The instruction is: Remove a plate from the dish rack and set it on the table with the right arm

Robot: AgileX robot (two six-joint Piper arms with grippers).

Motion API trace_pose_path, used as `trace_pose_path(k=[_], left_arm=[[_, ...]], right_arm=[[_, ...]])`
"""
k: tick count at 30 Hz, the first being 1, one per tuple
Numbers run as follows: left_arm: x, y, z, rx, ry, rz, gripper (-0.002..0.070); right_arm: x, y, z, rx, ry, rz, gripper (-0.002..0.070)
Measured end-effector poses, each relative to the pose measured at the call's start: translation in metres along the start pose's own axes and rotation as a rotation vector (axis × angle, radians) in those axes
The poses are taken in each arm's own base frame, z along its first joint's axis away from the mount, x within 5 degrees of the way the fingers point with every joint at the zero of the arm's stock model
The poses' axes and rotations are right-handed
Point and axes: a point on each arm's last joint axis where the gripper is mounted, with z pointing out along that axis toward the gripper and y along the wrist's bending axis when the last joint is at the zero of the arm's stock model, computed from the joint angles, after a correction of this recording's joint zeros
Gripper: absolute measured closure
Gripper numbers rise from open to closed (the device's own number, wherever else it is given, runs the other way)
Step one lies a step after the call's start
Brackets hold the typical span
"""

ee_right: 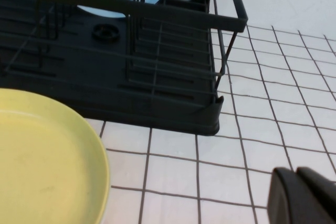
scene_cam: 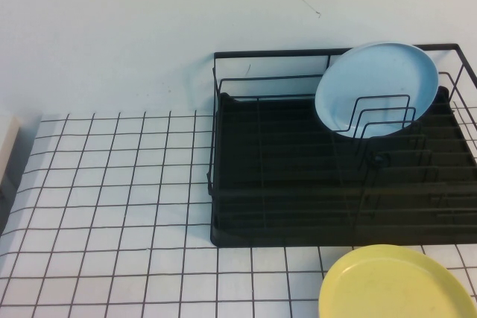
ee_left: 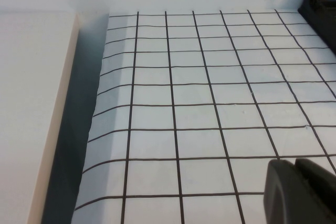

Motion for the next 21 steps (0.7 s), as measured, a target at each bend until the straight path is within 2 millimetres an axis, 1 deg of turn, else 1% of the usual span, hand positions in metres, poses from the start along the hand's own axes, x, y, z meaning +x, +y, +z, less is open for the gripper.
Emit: trace_pose_path(k=[3,6,9,14,18,21], left_arm=[[0.000,0.000,0.000,0.000,0.000,0.000,0.0678],[0.000,0.000,0.000,0.000,0.000,0.000,0.0678],[0.000,0.000,0.000,0.000,0.000,0.000,0.0678],[0.000,0.000,0.000,0.000,0.000,0.000,0.0678],[0.000,0.000,0.000,0.000,0.000,0.000,0.0678],[0.000,0.000,0.000,0.000,0.000,0.000,0.0678]], right_arm=[[-0.001,0.000,0.001,0.007,-0.025,0.000,0.0680],[-0.009,-0.003,0.000,0.032,-0.121,0.000,0.0680],[-0.026,-0.007,-0.003,0.080,-0.307,0.000,0.0680],[-0.051,-0.013,-0.017,0.158,-0.618,0.005,0.0680],[-0.062,-0.017,-0.027,0.197,-0.787,0.023,0.0680],[-0.065,-0.019,-0.031,0.210,-0.843,0.064,0.0680]])
